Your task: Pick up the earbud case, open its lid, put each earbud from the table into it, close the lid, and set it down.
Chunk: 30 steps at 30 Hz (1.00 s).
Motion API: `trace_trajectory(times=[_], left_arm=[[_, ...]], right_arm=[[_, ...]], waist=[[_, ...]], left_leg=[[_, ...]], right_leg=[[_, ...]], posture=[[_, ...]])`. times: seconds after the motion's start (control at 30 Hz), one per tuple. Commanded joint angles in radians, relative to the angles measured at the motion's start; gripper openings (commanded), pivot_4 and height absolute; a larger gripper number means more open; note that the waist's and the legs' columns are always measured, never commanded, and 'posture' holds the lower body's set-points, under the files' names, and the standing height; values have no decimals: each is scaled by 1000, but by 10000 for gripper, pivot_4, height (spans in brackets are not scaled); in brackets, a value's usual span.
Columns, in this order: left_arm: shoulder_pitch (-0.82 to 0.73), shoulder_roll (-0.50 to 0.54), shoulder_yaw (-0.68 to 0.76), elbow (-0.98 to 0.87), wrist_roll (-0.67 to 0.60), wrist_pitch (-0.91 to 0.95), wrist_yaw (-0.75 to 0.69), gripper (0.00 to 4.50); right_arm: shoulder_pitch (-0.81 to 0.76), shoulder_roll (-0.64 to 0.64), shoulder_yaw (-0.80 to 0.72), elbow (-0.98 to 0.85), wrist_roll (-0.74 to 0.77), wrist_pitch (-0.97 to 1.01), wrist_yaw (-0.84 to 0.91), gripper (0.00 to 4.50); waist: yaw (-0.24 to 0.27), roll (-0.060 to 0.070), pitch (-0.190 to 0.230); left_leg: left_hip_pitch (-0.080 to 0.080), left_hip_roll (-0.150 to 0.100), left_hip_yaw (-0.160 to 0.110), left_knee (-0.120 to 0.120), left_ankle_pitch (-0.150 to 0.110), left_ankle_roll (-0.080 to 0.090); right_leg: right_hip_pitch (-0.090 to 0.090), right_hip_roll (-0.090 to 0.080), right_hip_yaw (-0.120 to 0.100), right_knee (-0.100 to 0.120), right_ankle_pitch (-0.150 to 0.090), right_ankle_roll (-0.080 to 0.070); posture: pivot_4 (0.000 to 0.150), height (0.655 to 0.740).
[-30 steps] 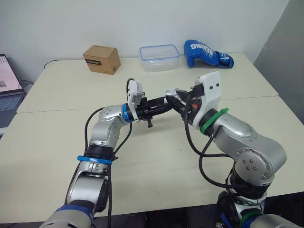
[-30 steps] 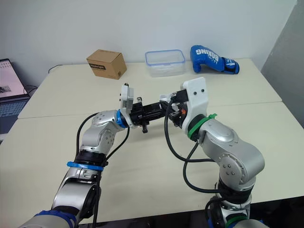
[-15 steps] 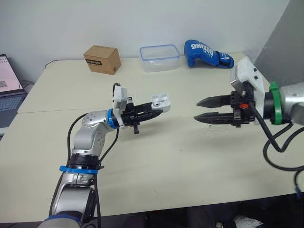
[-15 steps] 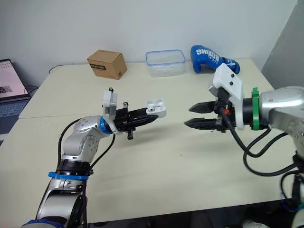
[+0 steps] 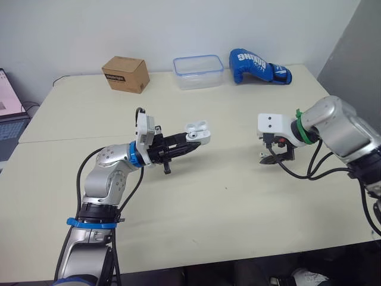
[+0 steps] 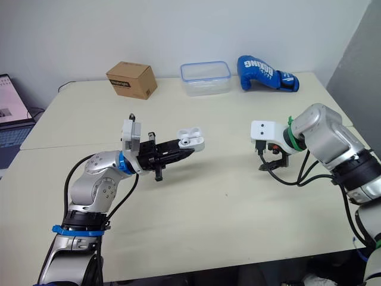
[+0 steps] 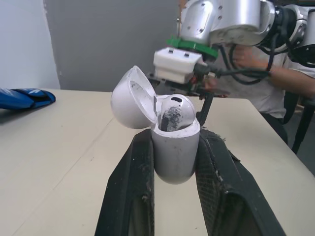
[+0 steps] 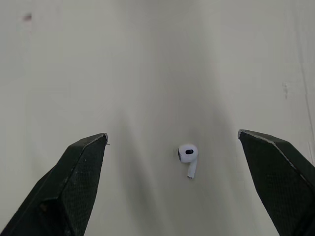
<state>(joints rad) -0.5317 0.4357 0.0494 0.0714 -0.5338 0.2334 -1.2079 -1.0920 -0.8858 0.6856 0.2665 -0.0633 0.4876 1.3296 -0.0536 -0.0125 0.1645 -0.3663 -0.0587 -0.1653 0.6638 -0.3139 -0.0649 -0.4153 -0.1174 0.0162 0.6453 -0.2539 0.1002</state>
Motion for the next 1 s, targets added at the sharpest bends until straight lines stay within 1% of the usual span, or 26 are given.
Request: trace_trajectory(times=[0.03,0.2,0.33,0.53,0.77,0.87,0.93,1.0], left_arm=[[9,6,15,-49,-20,-6,13,7457],[28,8,18,-76,-25,-2,32,7457],[44,7,15,-95,-25,0,46,7457],[59,8,13,-112,-26,4,58,7457],[69,12,13,-117,-29,2,67,7457],[73,13,13,-123,-31,3,72,7457],[75,13,13,-125,-31,3,74,7457],[77,13,12,-125,-31,3,75,7457]], right_arm=[[-57,41,-3,152,-75,-138,58,44598],[-106,117,2,375,-174,-321,85,44598],[-131,166,-10,500,-231,-403,87,44598],[-168,226,-22,649,-295,-488,80,44598],[-201,270,-37,756,-341,-547,64,44598],[-209,280,-49,779,-353,-561,55,38404],[-212,287,-54,792,-366,-567,51,31915],[-216,293,-58,806,-376,-572,45,31915]], waist=[[0,0,0],[-1,0,0],[-3,0,0],[-4,0,0],[-4,0,0],[-4,0,0],[-5,0,0],[-5,0,0]], left_leg=[[0,0,0,0,0,0],[0,0,0,0,0,0],[0,0,0,0,0,0],[0,0,0,0,0,0],[0,0,0,0,0,0],[0,0,0,0,0,0],[0,0,1,0,0,0],[0,0,1,0,0,0]], right_leg=[[0,0,0,0,0,0],[0,0,0,1,0,0],[0,0,0,1,0,0],[-1,0,0,1,0,0],[-1,0,1,1,0,-1],[-1,0,1,1,0,-1],[-1,0,1,1,0,-1],[-2,0,1,2,0,-1]], posture=[[1500,7307],[1500,7307],[1500,7307],[1500,7307],[1500,7307],[1500,7307],[1500,7307],[1500,7307]])
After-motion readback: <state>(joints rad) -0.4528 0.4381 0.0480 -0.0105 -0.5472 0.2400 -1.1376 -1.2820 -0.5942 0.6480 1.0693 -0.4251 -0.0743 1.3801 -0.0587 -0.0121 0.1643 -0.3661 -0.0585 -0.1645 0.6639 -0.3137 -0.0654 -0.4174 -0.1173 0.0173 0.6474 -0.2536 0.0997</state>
